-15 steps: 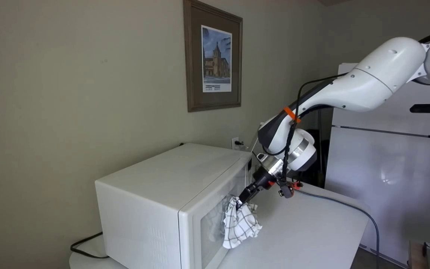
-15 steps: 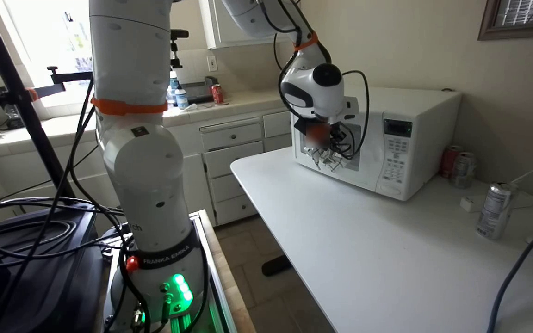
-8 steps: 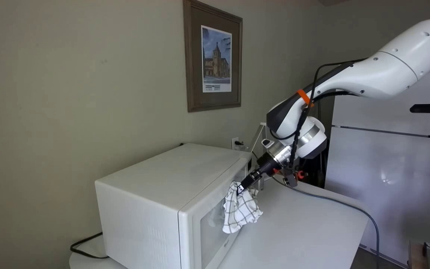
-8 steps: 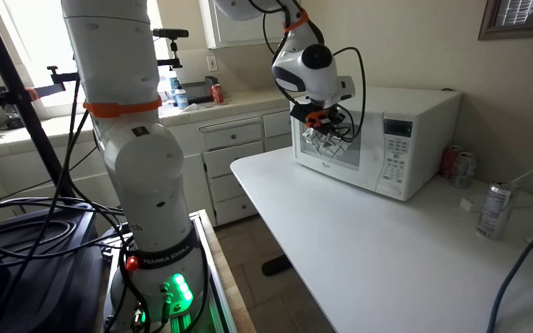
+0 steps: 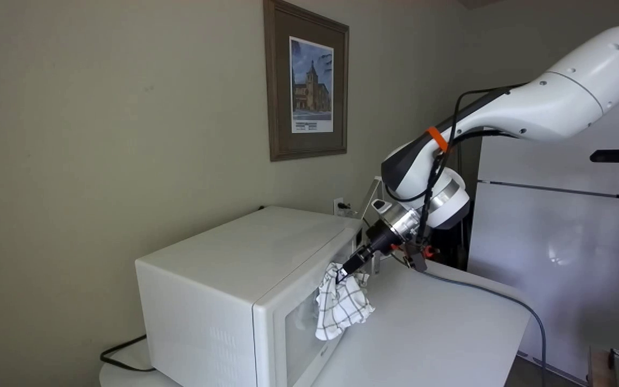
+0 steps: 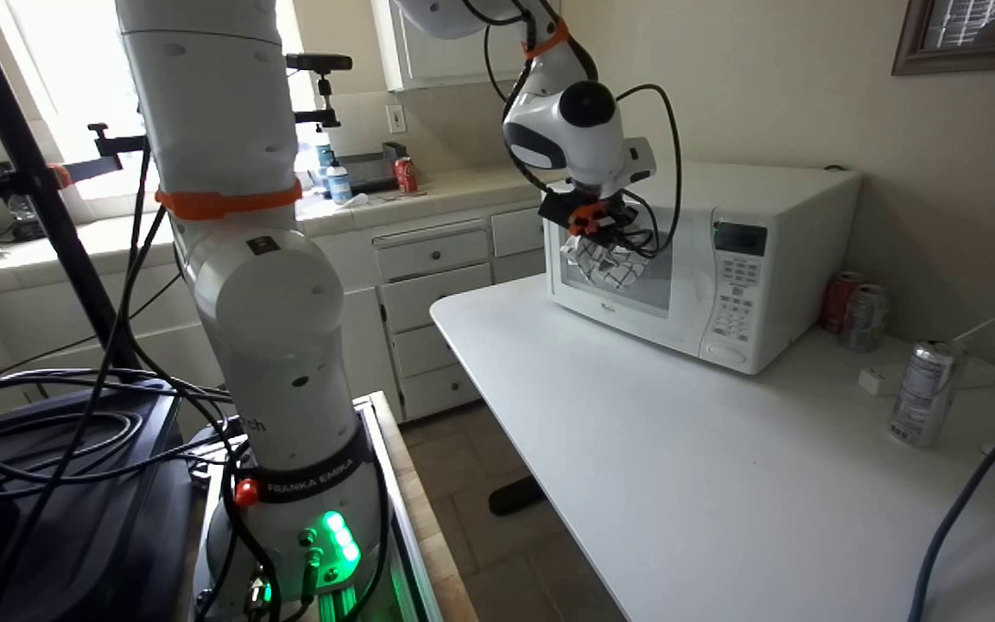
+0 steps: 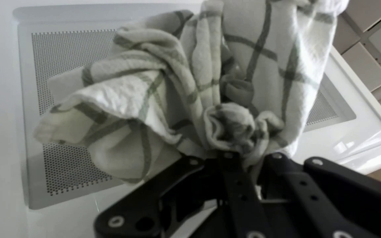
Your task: Wipe the microwave with the towel
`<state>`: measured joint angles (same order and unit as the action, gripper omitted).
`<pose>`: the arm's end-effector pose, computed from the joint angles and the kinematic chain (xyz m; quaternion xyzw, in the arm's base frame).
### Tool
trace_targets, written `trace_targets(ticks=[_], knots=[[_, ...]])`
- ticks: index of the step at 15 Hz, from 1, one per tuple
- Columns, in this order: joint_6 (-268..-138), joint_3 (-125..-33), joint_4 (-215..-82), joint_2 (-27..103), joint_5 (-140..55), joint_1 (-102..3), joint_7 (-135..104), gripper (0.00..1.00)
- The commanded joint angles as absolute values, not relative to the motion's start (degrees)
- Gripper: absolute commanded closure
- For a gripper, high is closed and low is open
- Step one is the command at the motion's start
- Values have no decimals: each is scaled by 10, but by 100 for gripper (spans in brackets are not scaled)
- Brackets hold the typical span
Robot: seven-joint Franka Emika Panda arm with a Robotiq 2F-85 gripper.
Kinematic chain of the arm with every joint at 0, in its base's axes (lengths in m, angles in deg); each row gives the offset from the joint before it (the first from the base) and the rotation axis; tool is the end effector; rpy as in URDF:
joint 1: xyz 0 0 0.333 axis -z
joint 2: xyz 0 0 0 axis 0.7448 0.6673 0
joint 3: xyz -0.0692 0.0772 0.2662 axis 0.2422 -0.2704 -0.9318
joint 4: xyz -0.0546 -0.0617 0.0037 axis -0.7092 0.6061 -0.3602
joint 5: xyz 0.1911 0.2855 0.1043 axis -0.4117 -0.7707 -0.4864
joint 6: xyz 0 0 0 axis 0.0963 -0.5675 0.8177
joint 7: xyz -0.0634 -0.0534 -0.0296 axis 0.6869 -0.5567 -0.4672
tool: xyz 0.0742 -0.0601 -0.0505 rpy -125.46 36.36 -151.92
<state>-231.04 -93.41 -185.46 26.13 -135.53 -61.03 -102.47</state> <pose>0.4846 0.1521 0.3338 -0.8944 -0.1773 -0.3321 0.2416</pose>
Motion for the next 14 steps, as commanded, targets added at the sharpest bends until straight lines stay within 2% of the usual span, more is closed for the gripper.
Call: trace_targets(ticks=[1,14], knots=[[-2297,-943,-1763,326,-1343,-618,-1027,97],[-2303,-936,-1731,449,-1268,-620,-965,97]])
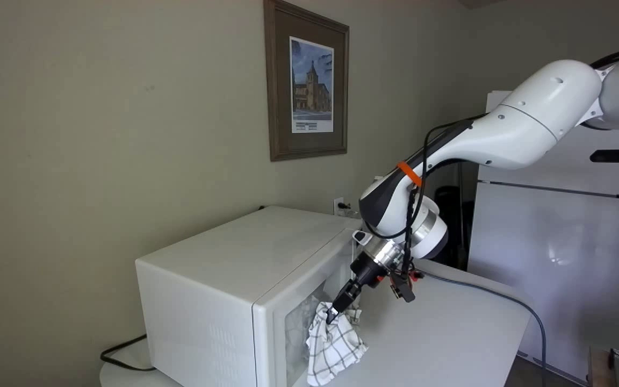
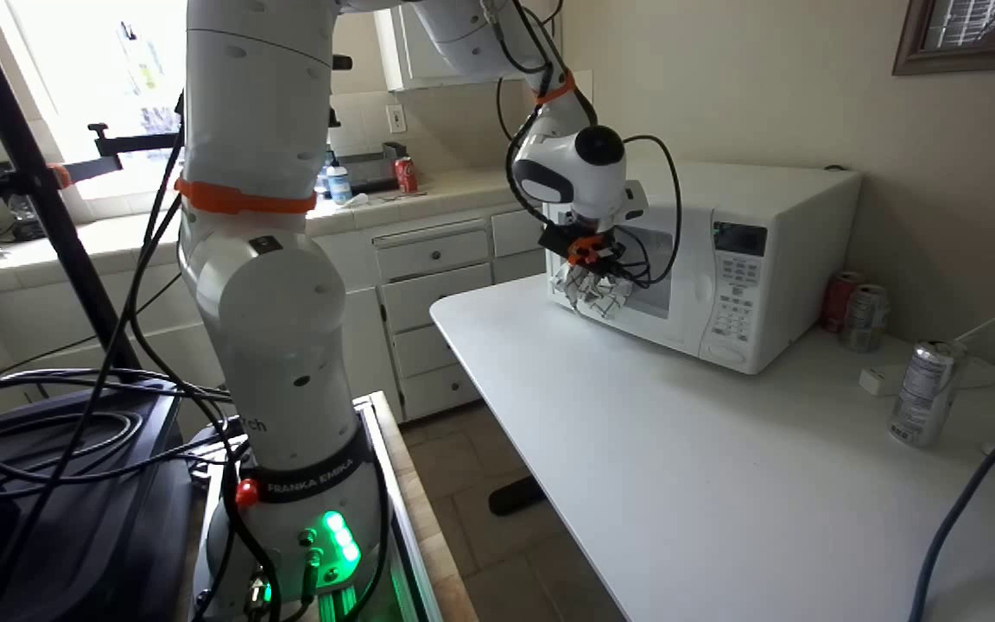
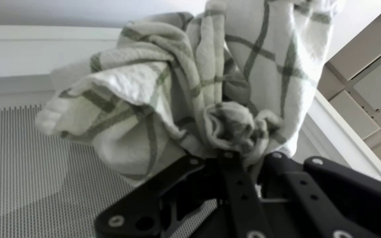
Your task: Wipe the microwave with the towel
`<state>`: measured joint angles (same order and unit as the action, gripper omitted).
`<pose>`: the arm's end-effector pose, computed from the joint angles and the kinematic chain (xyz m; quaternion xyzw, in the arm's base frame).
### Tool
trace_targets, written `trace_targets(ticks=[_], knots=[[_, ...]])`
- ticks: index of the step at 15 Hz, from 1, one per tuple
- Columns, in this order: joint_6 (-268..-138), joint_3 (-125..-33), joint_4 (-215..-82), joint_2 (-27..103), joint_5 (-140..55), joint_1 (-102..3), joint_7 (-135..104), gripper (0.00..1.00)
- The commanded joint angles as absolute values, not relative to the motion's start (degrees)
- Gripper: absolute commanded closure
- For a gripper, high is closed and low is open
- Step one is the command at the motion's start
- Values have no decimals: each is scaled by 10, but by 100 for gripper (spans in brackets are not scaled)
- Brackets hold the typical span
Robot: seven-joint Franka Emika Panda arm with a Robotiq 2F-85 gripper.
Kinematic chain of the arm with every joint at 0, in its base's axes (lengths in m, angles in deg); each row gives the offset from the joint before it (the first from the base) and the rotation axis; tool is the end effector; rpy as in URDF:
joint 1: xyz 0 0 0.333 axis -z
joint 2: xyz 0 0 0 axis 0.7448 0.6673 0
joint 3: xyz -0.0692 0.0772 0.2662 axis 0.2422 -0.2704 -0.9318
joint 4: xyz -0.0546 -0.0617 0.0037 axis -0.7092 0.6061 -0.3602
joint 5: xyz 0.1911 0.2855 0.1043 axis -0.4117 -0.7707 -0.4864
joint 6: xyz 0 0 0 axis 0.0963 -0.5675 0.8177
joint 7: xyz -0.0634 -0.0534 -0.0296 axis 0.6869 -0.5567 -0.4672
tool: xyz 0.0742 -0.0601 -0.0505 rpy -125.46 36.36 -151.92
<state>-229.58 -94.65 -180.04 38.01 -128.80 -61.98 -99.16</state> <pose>0.5009 0.1850 0.2659 -0.9071 -0.2113 -0.2619 0.2527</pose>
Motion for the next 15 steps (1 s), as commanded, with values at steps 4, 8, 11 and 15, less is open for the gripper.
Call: trace_targets(ticks=[4,8,11,15], knots=[[-2309,-931,-1716,489,-1246,-624,-922,97],[-2323,-923,-1701,521,-1225,-630,-881,97],[-2322,-919,-1689,537,-1193,-641,-857,97],[-2320,-915,-1671,546,-1152,-659,-813,97]])
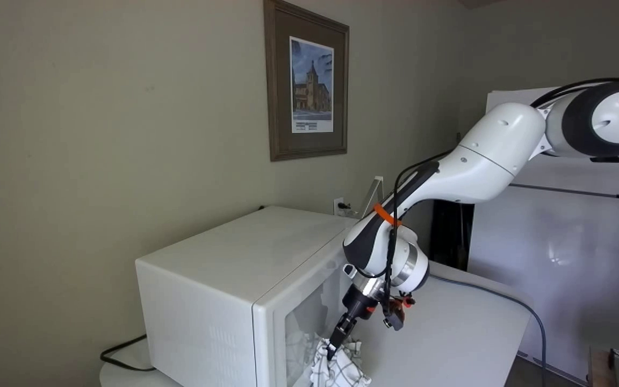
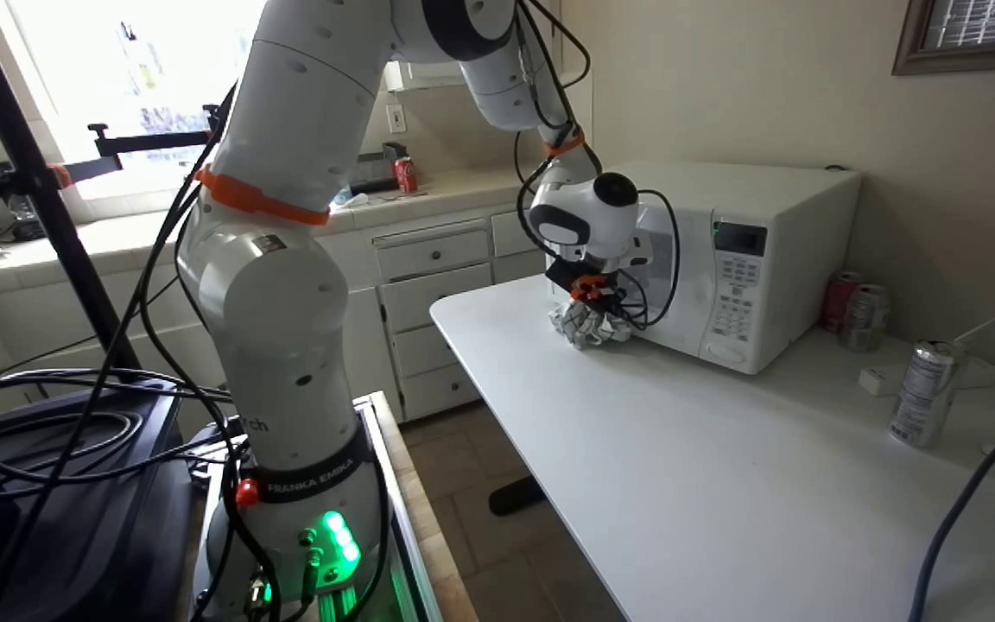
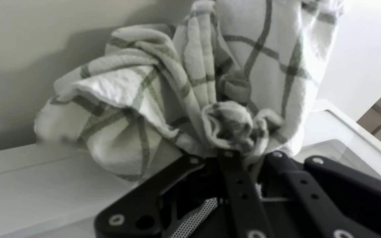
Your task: Wipe the microwave with the towel
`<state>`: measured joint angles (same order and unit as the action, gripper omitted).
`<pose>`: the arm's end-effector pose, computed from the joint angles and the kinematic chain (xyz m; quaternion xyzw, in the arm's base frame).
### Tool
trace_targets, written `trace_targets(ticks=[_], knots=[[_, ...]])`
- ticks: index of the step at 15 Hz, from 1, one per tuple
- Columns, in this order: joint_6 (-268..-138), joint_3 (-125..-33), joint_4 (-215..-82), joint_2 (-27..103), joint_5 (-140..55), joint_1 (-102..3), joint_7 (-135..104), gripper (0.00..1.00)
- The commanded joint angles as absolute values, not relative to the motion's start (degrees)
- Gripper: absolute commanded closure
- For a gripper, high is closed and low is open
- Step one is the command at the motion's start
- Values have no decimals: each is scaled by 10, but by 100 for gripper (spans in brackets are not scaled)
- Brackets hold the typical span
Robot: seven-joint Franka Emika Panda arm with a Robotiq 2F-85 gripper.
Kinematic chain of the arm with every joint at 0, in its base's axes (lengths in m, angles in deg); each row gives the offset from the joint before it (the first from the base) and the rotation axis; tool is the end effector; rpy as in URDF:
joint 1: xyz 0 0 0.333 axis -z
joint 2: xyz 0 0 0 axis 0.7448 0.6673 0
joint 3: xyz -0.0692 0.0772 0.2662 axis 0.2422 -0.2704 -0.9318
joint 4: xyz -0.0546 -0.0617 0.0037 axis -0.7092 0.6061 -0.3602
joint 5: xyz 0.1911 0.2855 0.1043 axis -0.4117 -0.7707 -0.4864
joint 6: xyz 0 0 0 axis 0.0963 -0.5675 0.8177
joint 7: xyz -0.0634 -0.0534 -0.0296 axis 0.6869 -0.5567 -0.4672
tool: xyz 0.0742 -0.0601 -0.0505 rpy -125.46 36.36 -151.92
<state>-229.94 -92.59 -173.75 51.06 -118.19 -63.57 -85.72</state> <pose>0.5197 0.1908 0.1863 -0.9388 -0.1704 -0.1772 0.2411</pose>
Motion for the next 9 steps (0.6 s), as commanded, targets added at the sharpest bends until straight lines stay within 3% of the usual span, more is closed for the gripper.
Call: trace_targets(ticks=[1,9], knots=[[-2322,-915,-1667,543,-1143,-664,-803,97],[-2362,-898,-1707,474,-1091,-707,-704,97]])
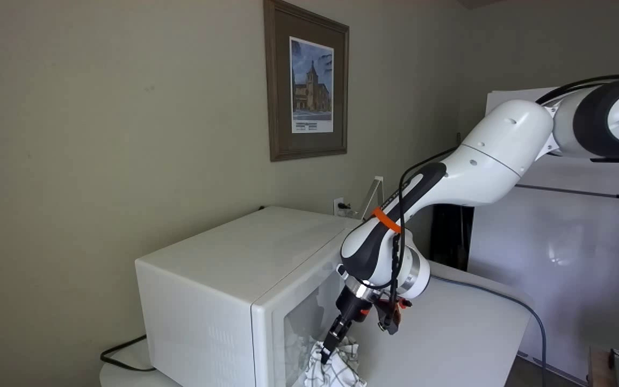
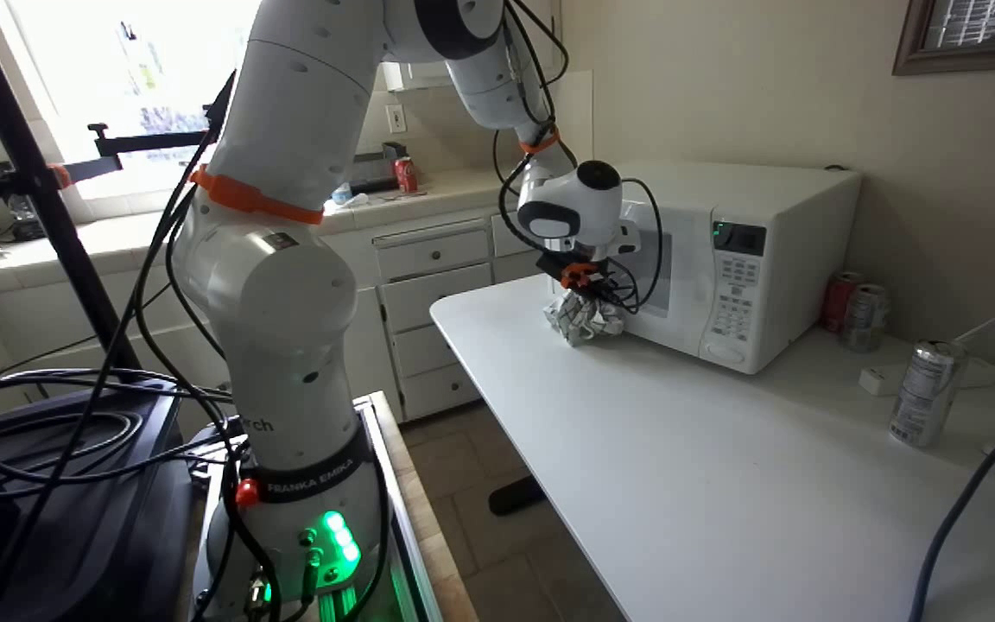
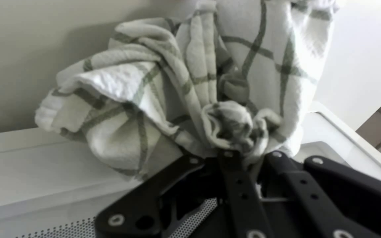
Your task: Wipe the microwave with the towel
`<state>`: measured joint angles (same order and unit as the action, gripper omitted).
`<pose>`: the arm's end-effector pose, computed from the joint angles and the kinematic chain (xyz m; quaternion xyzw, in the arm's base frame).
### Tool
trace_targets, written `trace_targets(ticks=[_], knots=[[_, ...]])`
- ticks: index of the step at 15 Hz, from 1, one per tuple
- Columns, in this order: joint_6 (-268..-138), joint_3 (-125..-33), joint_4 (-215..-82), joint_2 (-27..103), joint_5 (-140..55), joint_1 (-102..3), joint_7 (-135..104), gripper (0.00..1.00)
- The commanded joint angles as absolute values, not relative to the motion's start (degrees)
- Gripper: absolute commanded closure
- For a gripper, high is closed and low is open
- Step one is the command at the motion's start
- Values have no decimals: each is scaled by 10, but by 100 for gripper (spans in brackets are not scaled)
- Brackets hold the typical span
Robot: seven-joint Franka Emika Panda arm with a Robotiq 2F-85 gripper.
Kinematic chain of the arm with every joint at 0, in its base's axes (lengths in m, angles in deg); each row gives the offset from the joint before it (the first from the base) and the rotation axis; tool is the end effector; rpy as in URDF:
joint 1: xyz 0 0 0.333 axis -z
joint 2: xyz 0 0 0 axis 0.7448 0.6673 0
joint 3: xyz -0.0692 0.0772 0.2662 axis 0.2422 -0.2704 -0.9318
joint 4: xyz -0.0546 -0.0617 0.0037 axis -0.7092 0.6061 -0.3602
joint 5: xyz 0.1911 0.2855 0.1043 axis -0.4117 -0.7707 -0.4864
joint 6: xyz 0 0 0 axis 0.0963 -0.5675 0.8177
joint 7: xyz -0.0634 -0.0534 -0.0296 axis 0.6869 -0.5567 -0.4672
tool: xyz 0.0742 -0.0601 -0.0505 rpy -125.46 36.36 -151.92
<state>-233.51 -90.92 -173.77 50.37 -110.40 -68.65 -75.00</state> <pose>0.5169 0.2200 0.2001 -0.9465 -0.1702 -0.1751 0.2110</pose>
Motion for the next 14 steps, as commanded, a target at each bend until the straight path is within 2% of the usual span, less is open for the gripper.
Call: trace_targets(ticks=[1,14], knots=[[-2370,-897,-1720,458,-1093,-712,-694,97],[-2504,-885,-1831,274,-1060,-757,-574,97]])
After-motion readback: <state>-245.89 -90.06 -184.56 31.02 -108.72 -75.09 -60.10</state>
